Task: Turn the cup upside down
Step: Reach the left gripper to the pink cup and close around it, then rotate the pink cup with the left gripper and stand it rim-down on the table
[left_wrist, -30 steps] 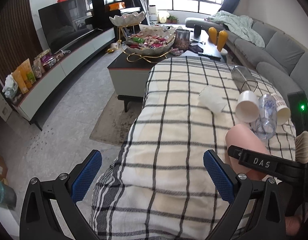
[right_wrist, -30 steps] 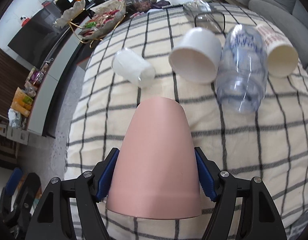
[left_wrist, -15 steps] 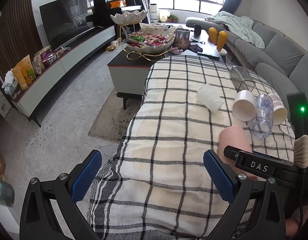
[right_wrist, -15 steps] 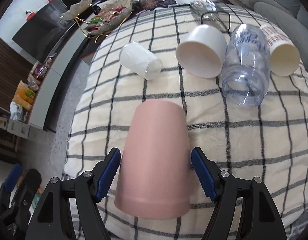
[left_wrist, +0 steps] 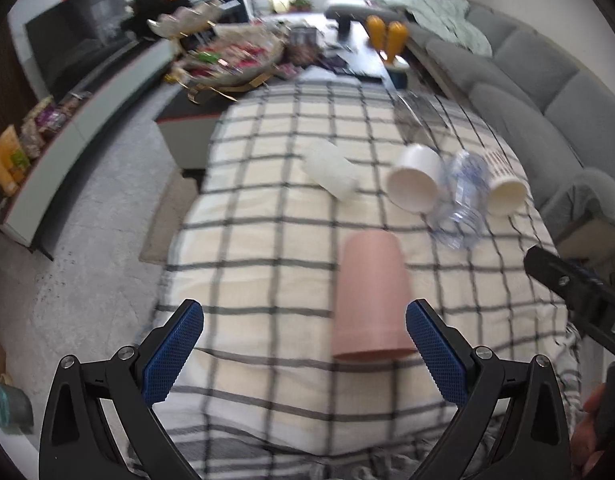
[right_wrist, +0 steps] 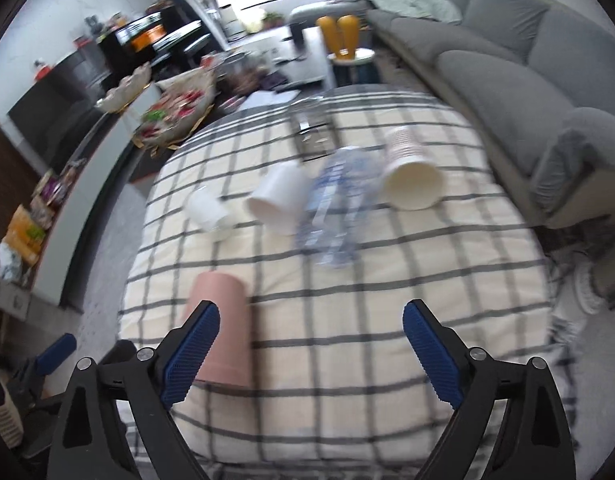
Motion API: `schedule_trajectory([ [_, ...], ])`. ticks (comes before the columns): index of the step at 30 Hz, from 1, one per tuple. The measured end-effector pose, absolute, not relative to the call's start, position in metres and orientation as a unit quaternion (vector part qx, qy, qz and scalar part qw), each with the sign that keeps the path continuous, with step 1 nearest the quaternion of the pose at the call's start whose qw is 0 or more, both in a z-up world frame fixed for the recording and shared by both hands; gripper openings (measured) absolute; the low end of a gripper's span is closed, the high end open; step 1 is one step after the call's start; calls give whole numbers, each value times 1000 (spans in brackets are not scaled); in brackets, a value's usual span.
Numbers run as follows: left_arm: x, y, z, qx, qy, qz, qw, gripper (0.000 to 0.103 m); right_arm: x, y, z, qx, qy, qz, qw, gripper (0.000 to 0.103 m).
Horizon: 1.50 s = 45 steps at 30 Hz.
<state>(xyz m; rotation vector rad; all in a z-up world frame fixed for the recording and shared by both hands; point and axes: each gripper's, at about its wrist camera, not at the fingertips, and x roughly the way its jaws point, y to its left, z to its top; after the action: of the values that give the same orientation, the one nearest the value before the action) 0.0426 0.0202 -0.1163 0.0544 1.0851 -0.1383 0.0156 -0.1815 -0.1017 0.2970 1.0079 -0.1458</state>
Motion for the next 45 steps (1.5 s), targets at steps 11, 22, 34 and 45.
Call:
schedule_trajectory([
  [11, 93, -46, -149, 54, 663, -89, 742, 103, 18, -242, -111, 185, 545, -140, 806, 96],
  [22, 143, -66, -203, 105, 786, -59, 607, 103, 63, -253, -121, 212, 575, -143, 777, 96],
  [34, 147, -76, -253, 113, 830, -63, 542, 78, 89, -267, -166, 233, 609, -136, 746, 96],
  [45, 138, -56, -250, 108, 816, -62, 565, 70, 84, -263, -168, 235, 612, -126, 745, 96],
])
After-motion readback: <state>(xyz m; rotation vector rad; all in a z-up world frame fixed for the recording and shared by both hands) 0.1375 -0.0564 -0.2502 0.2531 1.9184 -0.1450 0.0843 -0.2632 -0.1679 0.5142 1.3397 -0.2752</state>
